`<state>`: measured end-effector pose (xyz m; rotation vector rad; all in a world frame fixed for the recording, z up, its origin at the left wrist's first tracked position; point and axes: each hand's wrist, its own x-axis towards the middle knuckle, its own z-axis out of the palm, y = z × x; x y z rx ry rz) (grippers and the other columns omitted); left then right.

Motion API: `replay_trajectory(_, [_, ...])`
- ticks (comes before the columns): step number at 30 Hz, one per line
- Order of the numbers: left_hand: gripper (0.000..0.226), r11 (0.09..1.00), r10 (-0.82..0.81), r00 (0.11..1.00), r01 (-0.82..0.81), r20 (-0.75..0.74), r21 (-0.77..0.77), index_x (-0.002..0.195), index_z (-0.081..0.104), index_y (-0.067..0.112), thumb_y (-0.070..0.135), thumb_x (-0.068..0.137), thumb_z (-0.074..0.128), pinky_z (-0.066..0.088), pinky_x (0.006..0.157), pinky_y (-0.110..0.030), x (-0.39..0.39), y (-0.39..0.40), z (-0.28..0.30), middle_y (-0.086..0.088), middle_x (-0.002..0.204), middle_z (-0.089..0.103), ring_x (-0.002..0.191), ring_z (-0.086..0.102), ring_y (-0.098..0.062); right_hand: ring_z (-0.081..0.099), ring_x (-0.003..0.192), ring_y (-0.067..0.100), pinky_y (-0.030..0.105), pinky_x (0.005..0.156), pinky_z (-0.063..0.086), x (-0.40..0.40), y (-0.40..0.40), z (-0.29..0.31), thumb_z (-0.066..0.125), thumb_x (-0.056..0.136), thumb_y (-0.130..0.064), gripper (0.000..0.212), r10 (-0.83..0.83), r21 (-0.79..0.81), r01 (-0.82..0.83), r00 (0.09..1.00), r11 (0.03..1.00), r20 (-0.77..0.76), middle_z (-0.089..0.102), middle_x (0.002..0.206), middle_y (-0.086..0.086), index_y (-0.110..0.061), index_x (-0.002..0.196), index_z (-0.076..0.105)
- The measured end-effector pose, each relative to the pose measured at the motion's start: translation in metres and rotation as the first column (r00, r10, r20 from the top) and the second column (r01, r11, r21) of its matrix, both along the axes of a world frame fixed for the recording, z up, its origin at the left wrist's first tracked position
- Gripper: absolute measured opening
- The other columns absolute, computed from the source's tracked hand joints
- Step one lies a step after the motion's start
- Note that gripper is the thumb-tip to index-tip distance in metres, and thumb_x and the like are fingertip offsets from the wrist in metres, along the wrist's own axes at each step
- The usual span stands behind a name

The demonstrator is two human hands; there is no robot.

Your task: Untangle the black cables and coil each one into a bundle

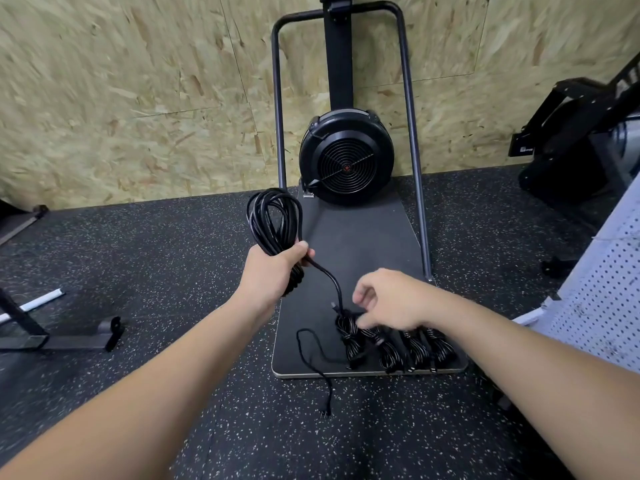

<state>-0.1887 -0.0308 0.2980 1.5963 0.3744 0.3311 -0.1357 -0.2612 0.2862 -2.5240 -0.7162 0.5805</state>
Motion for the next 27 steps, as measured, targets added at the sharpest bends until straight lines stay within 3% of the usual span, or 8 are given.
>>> replay_trajectory(3, [0.011, 0.999, -0.033, 0.999, 0.034, 0.012, -0.028, 0.088, 0.080, 0.022, 0.022, 0.098, 0.077, 0.046, 0.078, -0.044, 0.000, -0.009, 0.000, -0.012, 0.101, 0.083, 0.082, 0.065, -0.024, 0.074, 0.093, 0.011, 0.039, 0.090, 0.062, -0.006, 0.010, 0.000, 0.094, 0.064, -0.070, 0.058, -0.095, 0.204, 0.112, 0.991, 0.972, -0.089, 0.076, 0.100, -0.012, -0.031, 0.101, 0.072])
replay_trajectory(5, [0.004, 0.996, -0.060, 0.997, 0.063, 0.042, -0.067, 0.095, 0.076, 0.021, 0.022, 0.098, 0.078, 0.048, 0.079, -0.045, 0.000, -0.012, 0.002, -0.013, 0.103, 0.083, 0.083, 0.067, -0.025, 0.075, 0.080, 0.013, 0.041, 0.082, 0.062, -0.012, 0.017, -0.003, 0.092, 0.065, -0.071, 0.055, -0.088, 0.244, 0.110, 0.991, 0.964, -0.100, 0.079, 0.087, -0.009, -0.026, 0.091, 0.075])
replay_trajectory(11, [0.021, 0.998, -0.070, 0.991, 0.070, 0.117, 0.003, 0.106, 0.071, -0.001, 0.019, 0.101, 0.075, 0.052, 0.075, -0.036, 0.001, -0.014, 0.013, -0.013, 0.101, 0.083, 0.082, 0.072, -0.018, 0.070, 0.070, 0.017, 0.039, 0.075, 0.063, -0.013, 0.035, -0.007, 0.077, 0.087, -0.025, 0.009, -0.226, 0.358, 0.208, 0.974, 0.910, 0.007, 0.076, 0.074, -0.008, -0.024, 0.078, 0.077])
replay_trajectory(15, [0.024, 0.997, -0.054, 0.992, 0.049, 0.115, 0.052, 0.104, 0.072, -0.006, 0.018, 0.102, 0.073, 0.052, 0.075, -0.037, -0.001, -0.011, 0.011, -0.009, 0.096, 0.082, 0.079, 0.072, -0.016, 0.075, 0.076, 0.015, 0.030, 0.068, 0.062, -0.003, 0.029, -0.002, 0.059, 0.091, 0.001, 0.031, -0.364, 0.412, 0.322, 0.931, 0.852, 0.025, 0.079, 0.086, -0.005, -0.023, 0.082, 0.076])
replay_trajectory(18, [0.017, 0.997, -0.066, 0.991, 0.062, 0.115, 0.041, 0.098, 0.074, 0.002, 0.019, 0.102, 0.074, 0.055, 0.085, -0.044, -0.002, -0.012, 0.009, -0.011, 0.099, 0.082, 0.088, 0.075, -0.020, 0.078, 0.083, 0.020, 0.032, 0.065, 0.059, 0.008, 0.022, -0.006, 0.062, 0.099, -0.004, 0.022, -0.406, 0.412, 0.373, 0.914, 0.831, -0.008, 0.079, 0.088, -0.001, -0.020, 0.089, 0.074])
replay_trajectory(20, [0.015, 0.997, -0.071, 0.991, 0.070, 0.117, 0.012, 0.089, 0.080, 0.016, 0.020, 0.102, 0.074, 0.055, 0.089, -0.046, -0.002, -0.011, 0.008, -0.011, 0.101, 0.082, 0.092, 0.075, -0.021, 0.080, 0.078, 0.021, 0.030, 0.060, 0.056, 0.009, 0.020, -0.011, 0.065, 0.106, -0.017, 0.013, -0.405, 0.381, 0.411, 0.909, 0.828, -0.100, 0.080, 0.085, 0.002, -0.012, 0.096, 0.070])
replay_trajectory(23, [0.019, 0.998, -0.036, 0.993, 0.041, 0.114, -0.041, 0.086, 0.080, 0.023, 0.022, 0.104, 0.073, 0.053, 0.087, -0.046, -0.003, -0.010, 0.008, -0.009, 0.100, 0.082, 0.089, 0.073, -0.020, 0.068, 0.056, 0.018, 0.029, 0.055, 0.059, 0.008, 0.021, -0.007, 0.066, 0.111, -0.026, 0.023, -0.315, 0.389, 0.513, 0.825, 0.765, -0.469, 0.067, 0.078, 0.007, -0.006, 0.101, 0.062])
replay_trajectory(27, [0.012, 0.986, -0.013, 0.994, 0.031, 0.108, -0.163, 0.101, 0.072, 0.010, 0.019, 0.107, 0.069, 0.052, 0.085, -0.045, 0.000, -0.005, 0.008, -0.009, 0.097, 0.078, 0.100, 0.077, -0.026, 0.038, 0.045, 0.005, 0.016, 0.038, 0.028, 0.011, 0.019, 0.008, 0.062, 0.113, -0.031, 0.031, -0.147, 0.273, 0.394, 0.763, 0.878, -0.629, 0.062, 0.076, 0.005, -0.013, 0.089, 0.057])
